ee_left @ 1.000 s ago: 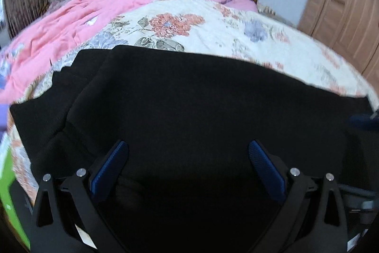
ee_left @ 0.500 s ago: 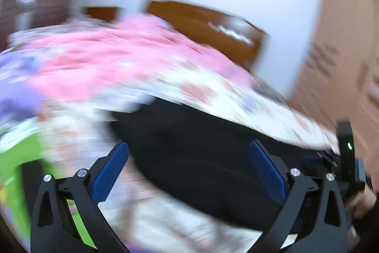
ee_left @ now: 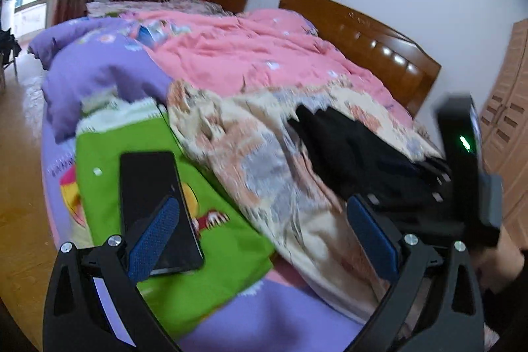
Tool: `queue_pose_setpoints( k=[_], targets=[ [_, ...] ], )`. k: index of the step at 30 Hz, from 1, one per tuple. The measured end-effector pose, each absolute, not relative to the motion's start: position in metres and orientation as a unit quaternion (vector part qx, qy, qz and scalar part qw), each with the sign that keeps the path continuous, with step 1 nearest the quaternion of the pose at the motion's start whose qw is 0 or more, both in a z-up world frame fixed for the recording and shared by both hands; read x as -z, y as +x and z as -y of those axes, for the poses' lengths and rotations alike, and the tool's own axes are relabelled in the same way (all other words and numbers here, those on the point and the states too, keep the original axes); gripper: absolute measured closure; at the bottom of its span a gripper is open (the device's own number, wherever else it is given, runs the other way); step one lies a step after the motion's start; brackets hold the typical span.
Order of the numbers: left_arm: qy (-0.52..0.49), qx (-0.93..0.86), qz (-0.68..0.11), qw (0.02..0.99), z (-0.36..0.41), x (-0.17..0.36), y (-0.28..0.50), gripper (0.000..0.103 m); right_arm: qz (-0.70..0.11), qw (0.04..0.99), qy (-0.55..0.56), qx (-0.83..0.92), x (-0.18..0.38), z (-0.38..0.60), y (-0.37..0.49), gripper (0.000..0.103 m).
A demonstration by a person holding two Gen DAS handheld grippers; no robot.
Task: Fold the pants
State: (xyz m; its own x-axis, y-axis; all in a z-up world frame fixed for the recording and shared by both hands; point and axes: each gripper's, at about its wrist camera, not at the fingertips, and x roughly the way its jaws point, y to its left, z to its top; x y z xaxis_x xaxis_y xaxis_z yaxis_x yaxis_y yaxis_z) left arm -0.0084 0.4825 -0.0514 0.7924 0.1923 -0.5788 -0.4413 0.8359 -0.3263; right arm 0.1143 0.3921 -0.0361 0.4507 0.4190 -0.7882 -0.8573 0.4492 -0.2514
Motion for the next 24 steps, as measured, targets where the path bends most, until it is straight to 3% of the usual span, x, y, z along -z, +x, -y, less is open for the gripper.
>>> queue_pose_setpoints(
  k=[10,11,13,16,20,24],
  targets=[
    [-0.243,-0.155,-0.303,0.908,-0.478,0.081,-0.006,0.002,-0.342,0.772,-0.355,-0.4,0.052,-0.413,0.117,0.041],
    [-0.246,-0.153,-0.302,0.908,-0.478,0.08,-0.006,0.002,-0.336,0.774,-0.358,-0.399,0.053,-0.413,0.116,0.045],
    [-0.248,-0.149,-0.3,0.909,-0.476,0.078,-0.005,0.002,-0.336,0.782,-0.343,-0.398,0.048,-0.409,0.119,0.063],
    [-0.244,-0.144,-0.299,0.911,-0.472,0.074,-0.003,0.002,-0.344,0.796,-0.258,-0.427,0.028,-0.386,0.132,0.079],
    [-0.273,-0.101,-0.286,0.913,-0.473,0.061,0.011,0.002,-0.339,0.81,-0.184,-0.443,0.009,-0.362,0.145,0.083],
    [-0.378,0.016,-0.271,0.885,-0.495,0.055,0.057,0.002,-0.334,0.811,-0.162,-0.452,0.007,-0.353,0.147,0.083]
  ],
)
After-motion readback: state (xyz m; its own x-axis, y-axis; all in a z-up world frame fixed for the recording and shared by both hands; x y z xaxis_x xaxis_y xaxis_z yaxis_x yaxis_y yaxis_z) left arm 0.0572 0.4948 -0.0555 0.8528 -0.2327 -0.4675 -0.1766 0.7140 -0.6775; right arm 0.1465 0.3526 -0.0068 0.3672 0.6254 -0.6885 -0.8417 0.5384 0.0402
